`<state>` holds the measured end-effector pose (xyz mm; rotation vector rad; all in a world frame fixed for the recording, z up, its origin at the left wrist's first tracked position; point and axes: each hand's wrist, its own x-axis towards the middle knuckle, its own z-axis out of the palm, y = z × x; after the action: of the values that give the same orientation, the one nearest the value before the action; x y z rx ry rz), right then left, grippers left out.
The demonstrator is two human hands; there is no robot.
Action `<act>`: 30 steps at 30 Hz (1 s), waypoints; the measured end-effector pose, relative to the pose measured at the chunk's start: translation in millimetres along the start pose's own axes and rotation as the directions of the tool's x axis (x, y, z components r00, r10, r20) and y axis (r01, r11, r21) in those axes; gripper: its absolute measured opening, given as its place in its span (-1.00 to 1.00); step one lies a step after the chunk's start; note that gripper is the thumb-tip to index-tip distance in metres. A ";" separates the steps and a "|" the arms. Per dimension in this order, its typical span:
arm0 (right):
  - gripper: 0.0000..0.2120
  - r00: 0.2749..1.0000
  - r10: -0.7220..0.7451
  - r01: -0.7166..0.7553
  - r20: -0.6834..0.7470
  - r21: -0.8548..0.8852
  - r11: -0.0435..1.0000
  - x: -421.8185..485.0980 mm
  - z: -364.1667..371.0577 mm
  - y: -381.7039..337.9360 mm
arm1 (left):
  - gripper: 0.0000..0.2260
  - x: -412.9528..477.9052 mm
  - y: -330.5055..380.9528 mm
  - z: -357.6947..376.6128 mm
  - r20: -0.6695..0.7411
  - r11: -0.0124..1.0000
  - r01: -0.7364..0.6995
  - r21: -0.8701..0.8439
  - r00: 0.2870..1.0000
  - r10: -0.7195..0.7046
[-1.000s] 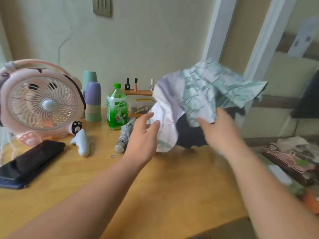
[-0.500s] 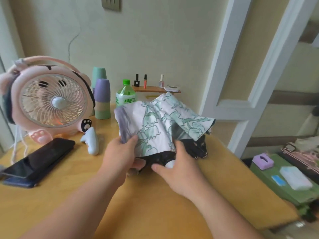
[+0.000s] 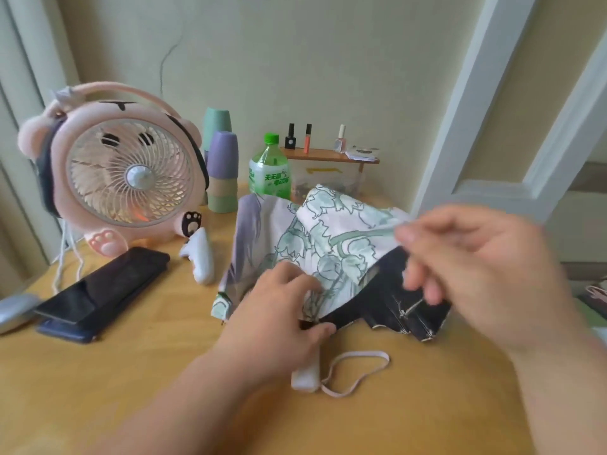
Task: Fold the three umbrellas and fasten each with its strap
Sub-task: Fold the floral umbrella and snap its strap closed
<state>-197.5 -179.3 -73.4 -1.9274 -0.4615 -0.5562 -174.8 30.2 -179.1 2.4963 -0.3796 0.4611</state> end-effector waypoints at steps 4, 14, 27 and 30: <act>-0.75 0.967 -0.081 0.009 -0.243 -0.285 0.959 45.2 -4.5 31.4 | -0.45 9.7 -7.8 7.3 -0.052 0.976 0.210 -0.063 0.976 -0.214; -0.50 0.904 0.238 -0.313 0.355 0.172 0.934 38.5 63.4 121.9 | -0.52 11.9 2.9 7.9 0.216 0.682 0.649 -0.336 0.758 -0.615; -0.44 0.972 -0.209 0.176 0.112 0.252 0.952 13.1 47.7 104.0 | -0.51 12.5 12.8 20.4 0.220 0.168 0.358 -0.919 0.815 -0.536; -0.65 0.873 -0.457 0.423 -0.170 -0.202 0.883 15.3 40.0 94.3 | -0.53 10.8 12.3 11.5 0.251 0.000 0.291 -0.957 0.823 -0.510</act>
<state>-126.5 -178.8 -148.8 -1.8871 -0.7456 -1.1175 -166.8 11.9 -177.8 1.0425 0.1657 0.0568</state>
